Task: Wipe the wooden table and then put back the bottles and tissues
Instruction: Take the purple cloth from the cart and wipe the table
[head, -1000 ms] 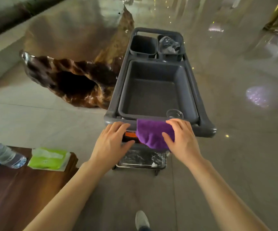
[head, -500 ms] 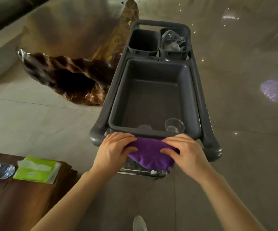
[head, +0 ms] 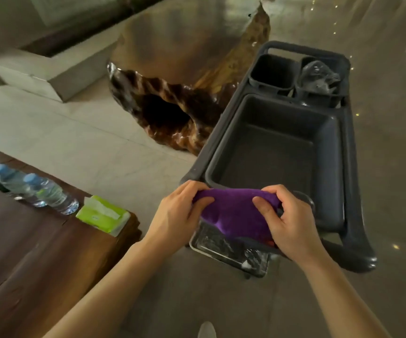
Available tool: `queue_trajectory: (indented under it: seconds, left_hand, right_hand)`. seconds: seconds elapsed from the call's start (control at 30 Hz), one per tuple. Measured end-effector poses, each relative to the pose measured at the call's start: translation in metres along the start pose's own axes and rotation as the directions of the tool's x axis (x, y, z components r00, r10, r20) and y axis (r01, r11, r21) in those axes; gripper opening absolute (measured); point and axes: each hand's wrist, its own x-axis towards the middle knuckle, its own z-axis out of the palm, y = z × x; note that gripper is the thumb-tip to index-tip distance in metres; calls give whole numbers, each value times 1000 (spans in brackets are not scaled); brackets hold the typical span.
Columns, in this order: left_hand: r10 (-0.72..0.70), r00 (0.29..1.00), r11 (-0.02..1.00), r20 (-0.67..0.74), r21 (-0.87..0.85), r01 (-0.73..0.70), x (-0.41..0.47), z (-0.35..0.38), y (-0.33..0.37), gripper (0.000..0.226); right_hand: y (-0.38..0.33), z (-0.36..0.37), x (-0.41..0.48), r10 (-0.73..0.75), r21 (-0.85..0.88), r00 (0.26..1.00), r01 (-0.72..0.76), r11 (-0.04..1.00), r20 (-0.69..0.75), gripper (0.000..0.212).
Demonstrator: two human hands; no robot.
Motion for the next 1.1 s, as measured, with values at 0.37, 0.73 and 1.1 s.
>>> queue_trajectory:
  seconds: [0.37,0.73,1.1]
  left_hand:
    - [-357,860,927,-366,-24,375,-109,-109,-32,20]
    - [-882,220,464,-417,-685,562,-298,-133,-80,42]
    - [-947,-16,249,-320,-766,593,-401,-98,-135,4]
  right_hand:
    - [-102,124,20,-237,291,931,153,944,277,26]
    - [-171,295,-63,-275,346,697,41,937,662,14]
    - [-173,394,-130,-214,276,494,-54,960,843,11]
